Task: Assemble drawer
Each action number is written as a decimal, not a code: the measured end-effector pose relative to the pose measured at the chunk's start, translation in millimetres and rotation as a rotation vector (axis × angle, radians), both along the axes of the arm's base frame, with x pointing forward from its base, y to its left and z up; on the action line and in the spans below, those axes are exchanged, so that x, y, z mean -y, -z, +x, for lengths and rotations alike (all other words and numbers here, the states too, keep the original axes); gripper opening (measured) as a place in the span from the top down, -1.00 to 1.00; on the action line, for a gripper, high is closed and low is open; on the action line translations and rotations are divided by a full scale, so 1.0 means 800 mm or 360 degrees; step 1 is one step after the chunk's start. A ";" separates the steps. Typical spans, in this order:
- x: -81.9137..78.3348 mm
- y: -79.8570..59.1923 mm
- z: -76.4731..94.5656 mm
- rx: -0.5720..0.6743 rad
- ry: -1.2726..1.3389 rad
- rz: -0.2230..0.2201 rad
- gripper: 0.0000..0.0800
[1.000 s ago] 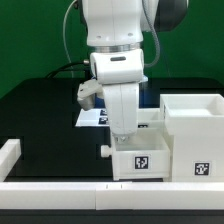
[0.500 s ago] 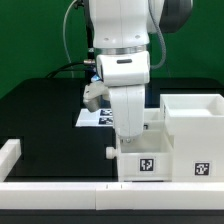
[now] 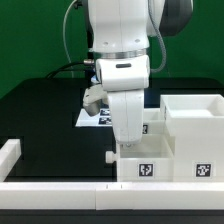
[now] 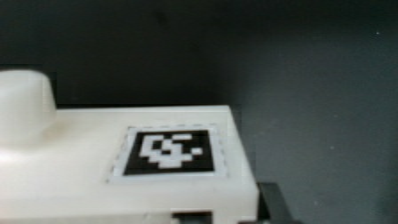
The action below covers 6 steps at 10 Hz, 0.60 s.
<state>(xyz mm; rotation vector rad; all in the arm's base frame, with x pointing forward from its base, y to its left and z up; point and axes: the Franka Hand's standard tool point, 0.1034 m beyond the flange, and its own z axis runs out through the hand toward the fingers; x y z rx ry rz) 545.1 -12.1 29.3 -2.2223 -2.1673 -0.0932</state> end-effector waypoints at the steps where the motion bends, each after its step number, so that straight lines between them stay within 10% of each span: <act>1: -0.002 -0.001 0.001 0.0002 0.0014 0.0001 0.90; 6: -0.005 0.000 0.000 0.0000 0.0043 0.0003 0.90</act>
Offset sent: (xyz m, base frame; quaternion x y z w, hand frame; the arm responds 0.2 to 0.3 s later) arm -0.0025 0.0160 0.0009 -0.0103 0.0014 -0.0232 0.9997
